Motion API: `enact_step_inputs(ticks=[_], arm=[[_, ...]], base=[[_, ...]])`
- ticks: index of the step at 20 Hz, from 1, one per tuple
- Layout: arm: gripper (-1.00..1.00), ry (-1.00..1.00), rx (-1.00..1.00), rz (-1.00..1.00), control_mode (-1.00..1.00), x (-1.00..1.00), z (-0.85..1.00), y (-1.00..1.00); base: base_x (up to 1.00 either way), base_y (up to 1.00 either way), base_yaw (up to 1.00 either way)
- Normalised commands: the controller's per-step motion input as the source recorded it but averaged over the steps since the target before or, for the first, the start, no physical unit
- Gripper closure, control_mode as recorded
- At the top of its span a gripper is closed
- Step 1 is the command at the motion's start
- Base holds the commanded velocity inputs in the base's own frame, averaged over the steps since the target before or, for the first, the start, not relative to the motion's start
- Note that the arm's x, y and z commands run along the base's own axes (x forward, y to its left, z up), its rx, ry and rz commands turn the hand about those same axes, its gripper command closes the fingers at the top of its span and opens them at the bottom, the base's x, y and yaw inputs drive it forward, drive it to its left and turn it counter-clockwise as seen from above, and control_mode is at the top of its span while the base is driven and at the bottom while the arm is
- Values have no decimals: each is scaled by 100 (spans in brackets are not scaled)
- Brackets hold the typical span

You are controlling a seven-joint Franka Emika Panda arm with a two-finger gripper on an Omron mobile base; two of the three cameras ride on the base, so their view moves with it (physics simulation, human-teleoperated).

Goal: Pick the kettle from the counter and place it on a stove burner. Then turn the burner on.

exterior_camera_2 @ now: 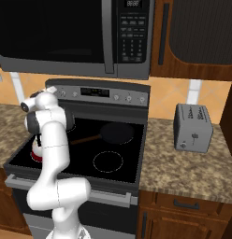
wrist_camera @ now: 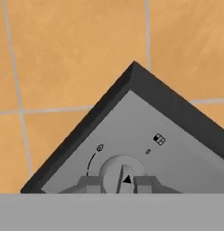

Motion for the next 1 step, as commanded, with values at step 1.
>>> enact_step_inputs(ticks=[1], arm=[[100,0,-14,0,-100,2,-23,0]], base=[[0,0,0]])
